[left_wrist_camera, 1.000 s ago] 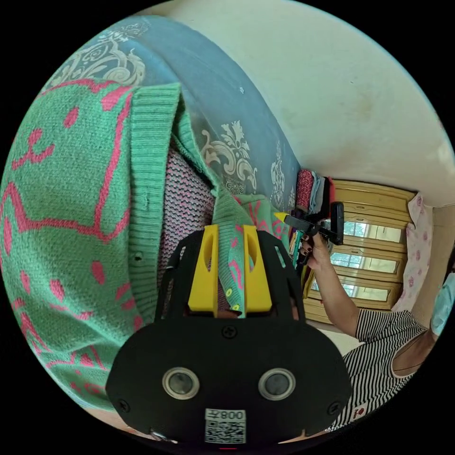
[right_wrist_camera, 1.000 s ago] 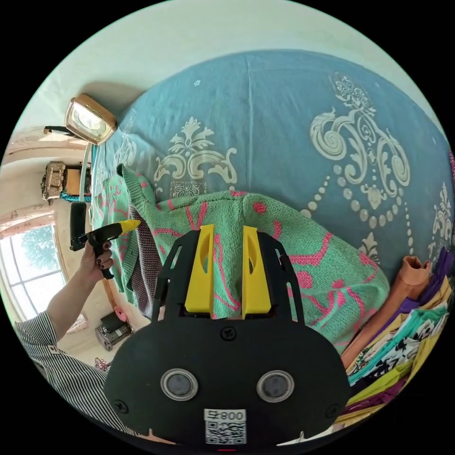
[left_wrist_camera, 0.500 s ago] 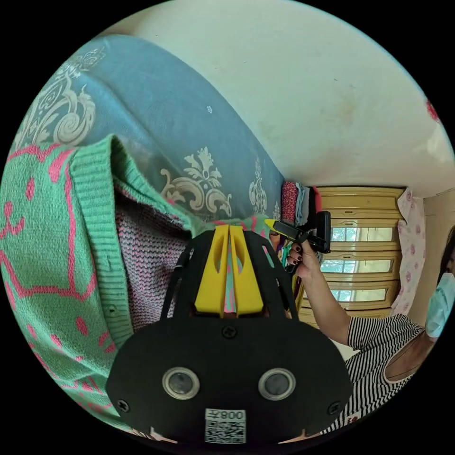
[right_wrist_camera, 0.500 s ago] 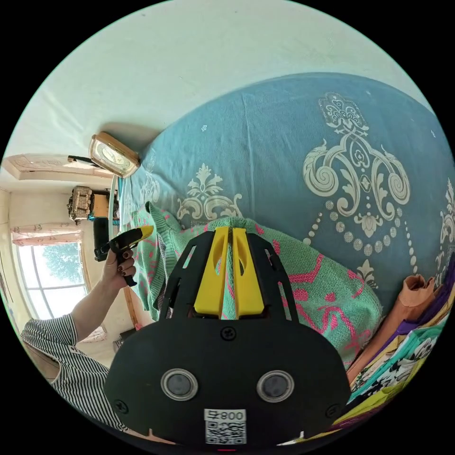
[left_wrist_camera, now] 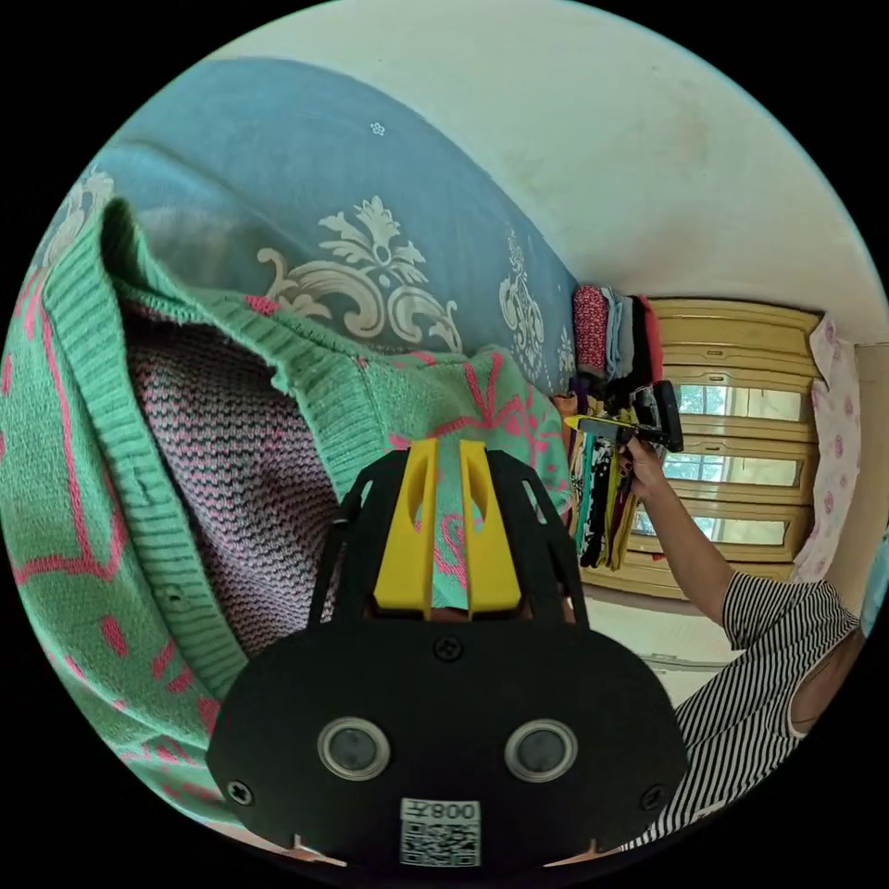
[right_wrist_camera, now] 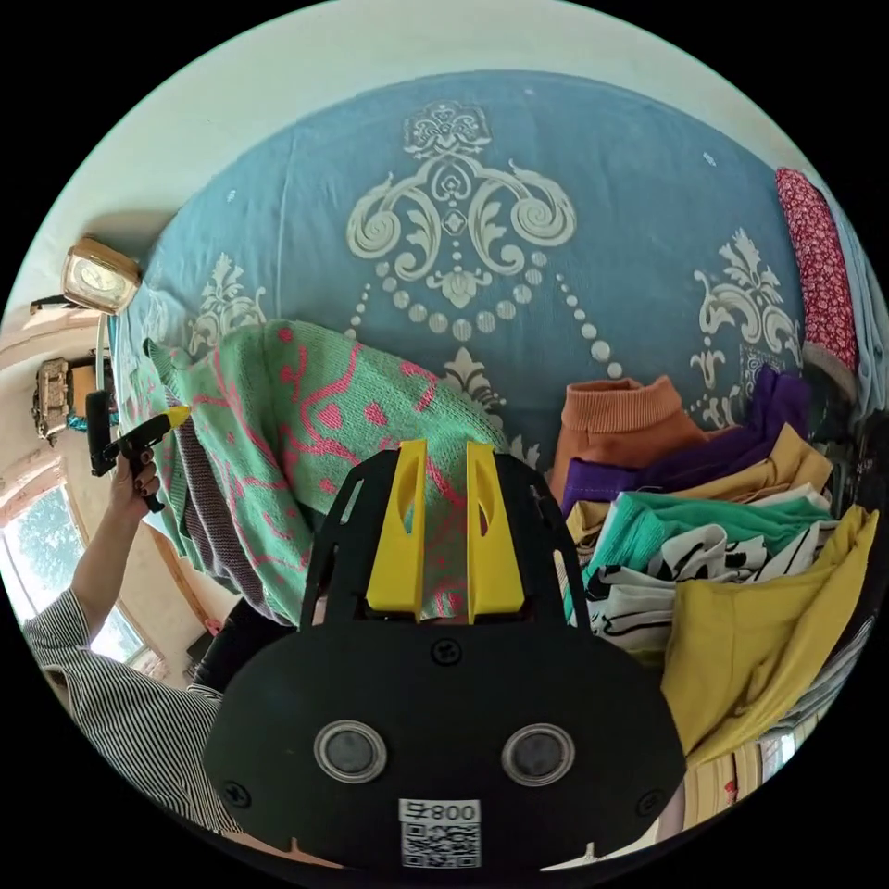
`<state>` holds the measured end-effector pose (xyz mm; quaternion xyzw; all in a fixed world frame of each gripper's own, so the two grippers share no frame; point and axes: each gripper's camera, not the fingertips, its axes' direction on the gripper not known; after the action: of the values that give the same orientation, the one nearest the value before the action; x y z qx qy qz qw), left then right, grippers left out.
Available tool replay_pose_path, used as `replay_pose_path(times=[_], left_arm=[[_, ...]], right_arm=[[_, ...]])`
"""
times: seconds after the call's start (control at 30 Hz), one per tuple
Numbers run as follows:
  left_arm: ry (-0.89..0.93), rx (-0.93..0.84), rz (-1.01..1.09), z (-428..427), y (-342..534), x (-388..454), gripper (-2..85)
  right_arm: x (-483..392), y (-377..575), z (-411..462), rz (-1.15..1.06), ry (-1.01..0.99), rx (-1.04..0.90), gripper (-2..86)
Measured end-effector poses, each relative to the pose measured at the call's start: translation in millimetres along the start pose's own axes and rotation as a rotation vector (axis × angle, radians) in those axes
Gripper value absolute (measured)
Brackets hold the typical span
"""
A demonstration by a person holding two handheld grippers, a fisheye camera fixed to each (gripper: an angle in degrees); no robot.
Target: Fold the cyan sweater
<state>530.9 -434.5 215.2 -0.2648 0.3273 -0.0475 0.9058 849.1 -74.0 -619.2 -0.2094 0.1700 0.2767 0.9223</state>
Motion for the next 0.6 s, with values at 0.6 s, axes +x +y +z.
replay_pose_path(times=[0.6], left_arm=[[-0.114,0.132,-0.022,3,47,24,1.9]], right_arm=[[-121,0,0,-0.177,-0.176,0.148,9.1]])
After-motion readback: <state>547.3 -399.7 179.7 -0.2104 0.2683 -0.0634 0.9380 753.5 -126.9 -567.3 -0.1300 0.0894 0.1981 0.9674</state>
